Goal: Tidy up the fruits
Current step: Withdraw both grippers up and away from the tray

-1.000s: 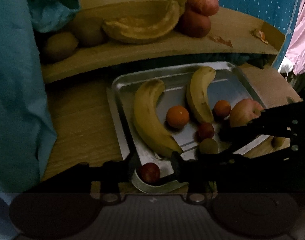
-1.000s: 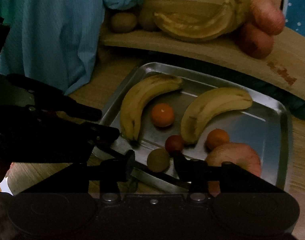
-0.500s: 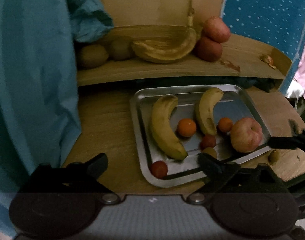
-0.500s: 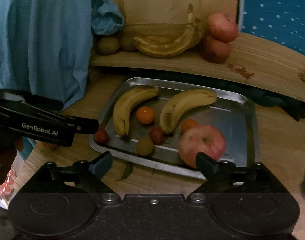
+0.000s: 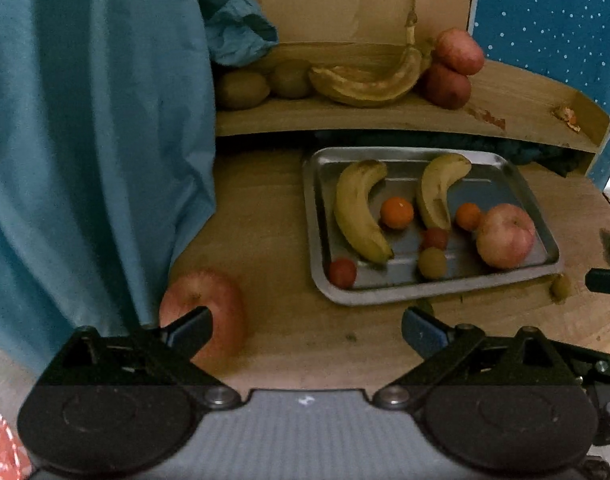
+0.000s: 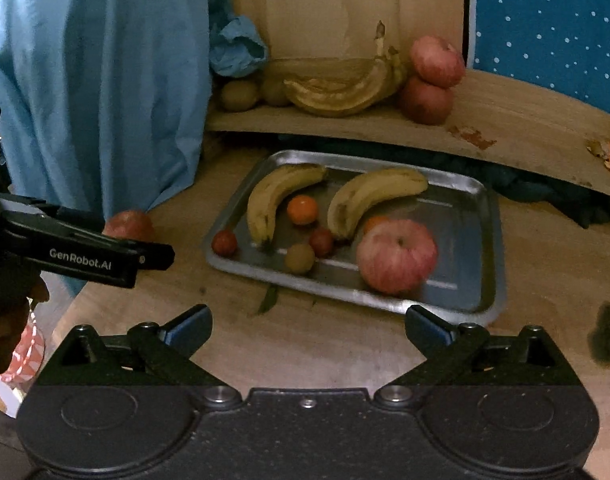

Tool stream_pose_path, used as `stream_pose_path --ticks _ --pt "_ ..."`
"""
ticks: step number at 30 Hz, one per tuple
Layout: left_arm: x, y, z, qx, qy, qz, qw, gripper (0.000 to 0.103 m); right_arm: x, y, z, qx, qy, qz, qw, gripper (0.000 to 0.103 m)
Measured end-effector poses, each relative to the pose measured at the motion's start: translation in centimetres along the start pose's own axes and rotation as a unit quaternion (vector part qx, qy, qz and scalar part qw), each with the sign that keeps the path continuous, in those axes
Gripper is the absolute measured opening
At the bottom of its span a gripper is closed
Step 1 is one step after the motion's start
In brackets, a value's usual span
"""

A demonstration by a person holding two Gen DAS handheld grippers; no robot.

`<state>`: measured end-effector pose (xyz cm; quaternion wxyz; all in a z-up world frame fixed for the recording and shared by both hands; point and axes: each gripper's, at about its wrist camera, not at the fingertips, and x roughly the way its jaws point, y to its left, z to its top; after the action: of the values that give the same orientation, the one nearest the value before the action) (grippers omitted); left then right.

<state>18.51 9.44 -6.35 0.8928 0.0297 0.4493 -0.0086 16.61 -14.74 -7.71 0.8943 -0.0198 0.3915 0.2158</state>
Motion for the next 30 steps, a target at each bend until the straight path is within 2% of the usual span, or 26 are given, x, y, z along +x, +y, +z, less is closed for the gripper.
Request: stream_pose_path --ticks 8,15,20,30 --pt "-4.8 -2.4 -3.8 -0.029 -0.008 0.049 0.9984 0.103 -5.7 -1.6 -4.1 0.023 -0.011 0.000 1.000 0.102" --pt "-8.1 -2.8 -7.6 -0.068 0.001 0.065 0.9956 0.103 -8.8 -2.5 -7.4 0.023 -0.009 0.002 1.000 0.102" --pt "-9.4 -3.5 -9.3 -0.065 0.011 0.075 0.9950 0.103 -9.5 -2.4 -8.8 0.024 -0.001 0.007 1.000 0.102" --pt "-11.5 -3.9 -11.8 -0.056 0.034 0.089 0.9938 0.103 -8.9 -0.9 -10.8 0.023 0.055 0.017 0.998 0.102"
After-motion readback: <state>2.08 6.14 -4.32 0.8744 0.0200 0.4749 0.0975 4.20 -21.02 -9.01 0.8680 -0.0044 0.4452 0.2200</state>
